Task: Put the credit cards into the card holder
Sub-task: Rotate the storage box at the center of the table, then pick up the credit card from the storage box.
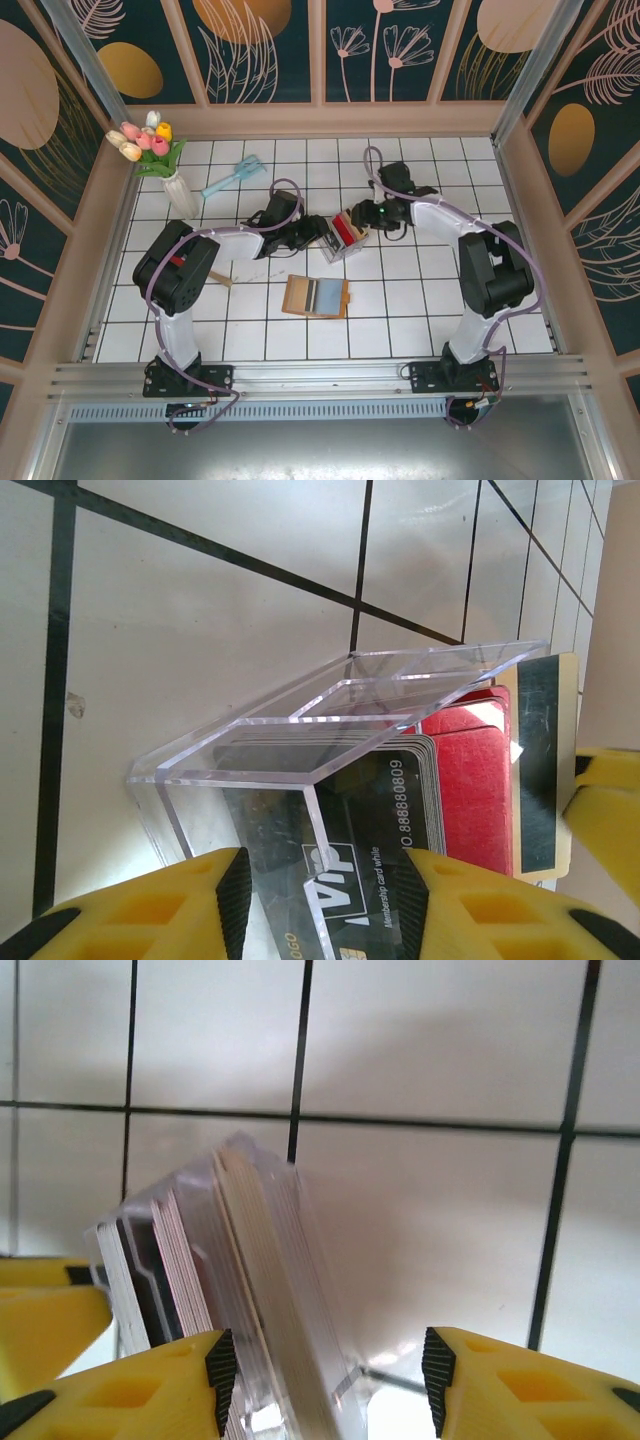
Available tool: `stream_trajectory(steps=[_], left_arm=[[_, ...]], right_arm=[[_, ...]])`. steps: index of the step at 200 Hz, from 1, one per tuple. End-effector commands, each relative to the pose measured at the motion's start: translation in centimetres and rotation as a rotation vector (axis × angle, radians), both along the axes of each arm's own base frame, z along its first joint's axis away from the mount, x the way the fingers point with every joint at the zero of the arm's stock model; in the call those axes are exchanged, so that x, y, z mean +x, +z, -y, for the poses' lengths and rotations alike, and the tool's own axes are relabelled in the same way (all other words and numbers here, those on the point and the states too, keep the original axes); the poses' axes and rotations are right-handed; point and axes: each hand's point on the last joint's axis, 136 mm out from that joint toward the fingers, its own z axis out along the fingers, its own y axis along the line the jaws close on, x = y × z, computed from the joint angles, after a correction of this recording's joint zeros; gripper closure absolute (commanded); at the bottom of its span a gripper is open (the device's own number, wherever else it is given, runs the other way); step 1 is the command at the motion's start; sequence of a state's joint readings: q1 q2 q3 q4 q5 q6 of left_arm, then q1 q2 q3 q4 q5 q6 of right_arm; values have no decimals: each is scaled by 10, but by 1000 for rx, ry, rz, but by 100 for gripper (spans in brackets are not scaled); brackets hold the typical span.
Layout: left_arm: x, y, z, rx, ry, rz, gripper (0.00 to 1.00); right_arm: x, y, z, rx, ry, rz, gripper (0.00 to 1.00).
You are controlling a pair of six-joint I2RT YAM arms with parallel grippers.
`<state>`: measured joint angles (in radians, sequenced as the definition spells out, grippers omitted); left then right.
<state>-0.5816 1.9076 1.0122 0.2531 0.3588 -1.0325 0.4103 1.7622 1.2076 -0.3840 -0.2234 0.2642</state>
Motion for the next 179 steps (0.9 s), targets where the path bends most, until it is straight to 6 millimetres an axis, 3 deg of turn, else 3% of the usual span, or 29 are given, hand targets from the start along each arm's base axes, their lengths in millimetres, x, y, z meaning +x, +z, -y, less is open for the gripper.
stream_trajectory(steps=[1, 29, 49, 59, 94, 115, 118, 138, 179], left_arm=[[1, -4, 1, 14, -19, 5, 56], [1, -7, -3, 31, -5, 9, 60], [2, -7, -5, 36, 1, 12, 62], [2, -7, -5, 41, 0, 15, 65], [1, -8, -14, 64, 31, 19, 68], [4, 7, -13, 38, 36, 57, 63], [-1, 1, -17, 47, 39, 45, 63], [-1, 11, -25, 48, 73, 76, 61], [-1, 15, -60, 133, 183, 103, 57]], right_arm=[[14, 43, 2, -217, -16, 203, 48], [8, 52, -27, -206, 34, 253, 52], [2, 45, -40, -201, 73, 230, 55], [-2, 40, -48, -180, 99, 207, 62], [-14, 27, -62, -167, 134, 173, 63], [-19, 25, -69, -144, 157, 155, 63], [-19, 26, -69, -143, 156, 158, 63], [-20, 23, -71, -151, 163, 156, 63], [-24, 14, -78, -180, 189, 141, 63]])
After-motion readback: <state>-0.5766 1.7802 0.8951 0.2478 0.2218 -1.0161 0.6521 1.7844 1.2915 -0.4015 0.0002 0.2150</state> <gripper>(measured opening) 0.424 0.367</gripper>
